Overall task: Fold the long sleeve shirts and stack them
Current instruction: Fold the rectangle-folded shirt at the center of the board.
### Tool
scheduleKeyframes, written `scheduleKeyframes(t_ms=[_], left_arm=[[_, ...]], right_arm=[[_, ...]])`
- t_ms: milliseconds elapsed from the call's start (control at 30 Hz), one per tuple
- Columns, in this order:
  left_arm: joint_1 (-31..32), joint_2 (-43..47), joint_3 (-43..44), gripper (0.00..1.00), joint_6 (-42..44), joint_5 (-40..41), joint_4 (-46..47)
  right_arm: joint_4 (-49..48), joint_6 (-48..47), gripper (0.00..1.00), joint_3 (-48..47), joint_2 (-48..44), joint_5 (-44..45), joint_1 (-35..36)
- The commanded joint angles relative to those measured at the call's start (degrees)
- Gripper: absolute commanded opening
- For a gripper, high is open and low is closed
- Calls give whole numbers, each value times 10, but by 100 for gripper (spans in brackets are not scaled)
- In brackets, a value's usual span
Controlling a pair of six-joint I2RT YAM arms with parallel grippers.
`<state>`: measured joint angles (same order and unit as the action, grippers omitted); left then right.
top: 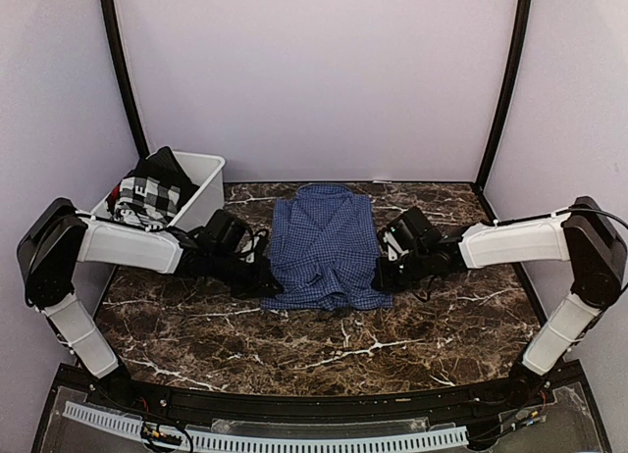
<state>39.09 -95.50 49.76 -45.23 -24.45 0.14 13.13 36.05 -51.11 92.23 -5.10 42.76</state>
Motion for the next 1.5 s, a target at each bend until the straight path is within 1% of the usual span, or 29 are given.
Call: scheduleKeyframes(t_ms=[0,200,400,567,633,667,700,733,767,800,833,867,900,933,967,1000,1033,1067,1167,1233,1300,1367,1433,1467], left_arm=[[-15,37,35,0,18,37,-26],[-55,12,99,0,48,38,-39],[-91,-47,166,0,59,49,-28],[-100,-112,227,1,67,52,-31],[-104,-134,244,7,72,50,-31],[-107,-146,253,12,77,50,-29],[-110,-150,258,19,80,48,-27],[-111,-160,270,21,86,44,-30],[-112,-164,276,26,93,42,-31],[-113,-169,288,29,96,39,-34],[-113,-172,293,34,101,38,-36],[-114,-176,304,37,104,37,-42],[-114,-177,309,41,110,38,-45],[-114,-177,316,44,113,38,-48],[-115,-176,319,51,118,40,-49],[-116,-175,326,55,119,40,-52],[-119,-175,330,61,122,41,-53],[-120,-175,338,63,123,41,-57],[-129,-175,350,73,129,37,-60],[-131,-177,362,76,136,41,-67],[-135,-178,375,76,140,45,-75],[-137,-177,381,76,141,47,-82],[-138,-174,380,73,141,46,-88],[-138,-173,377,70,141,44,-89]], right_arm=[[9,-32,0,-56,17,34,-1],[0,-62,0,-120,62,28,-38],[-33,-80,0,-197,146,-15,-81],[-27,-82,0,-254,203,-40,-103],[-18,-74,7,-266,208,-32,-112],[-17,-70,13,-265,205,-31,-117],[-21,-65,22,-261,200,-31,-122],[-22,-60,32,-257,194,-28,-126],[-22,-57,38,-255,187,-22,-129],[-21,-56,41,-254,180,-16,-131],[-20,-57,45,-253,173,-11,-132],[-18,-58,48,-253,166,-6,-132],[-17,-58,52,-251,159,-1,-132],[-16,-58,54,-248,150,3,-132],[-18,-56,57,-242,140,9,-132],[-21,-54,59,-233,129,15,-132],[-22,-53,61,-226,115,24,-132],[-23,-54,63,-219,105,34,-132],[-9,-72,66,-215,87,47,-131],[1,-85,67,-219,80,47,-124],[9,-96,66,-221,75,62,-110],[7,-105,63,-222,77,57,-97],[-2,-111,58,-224,87,37,-85],[-4,-113,54,-229,97,30,-78]])
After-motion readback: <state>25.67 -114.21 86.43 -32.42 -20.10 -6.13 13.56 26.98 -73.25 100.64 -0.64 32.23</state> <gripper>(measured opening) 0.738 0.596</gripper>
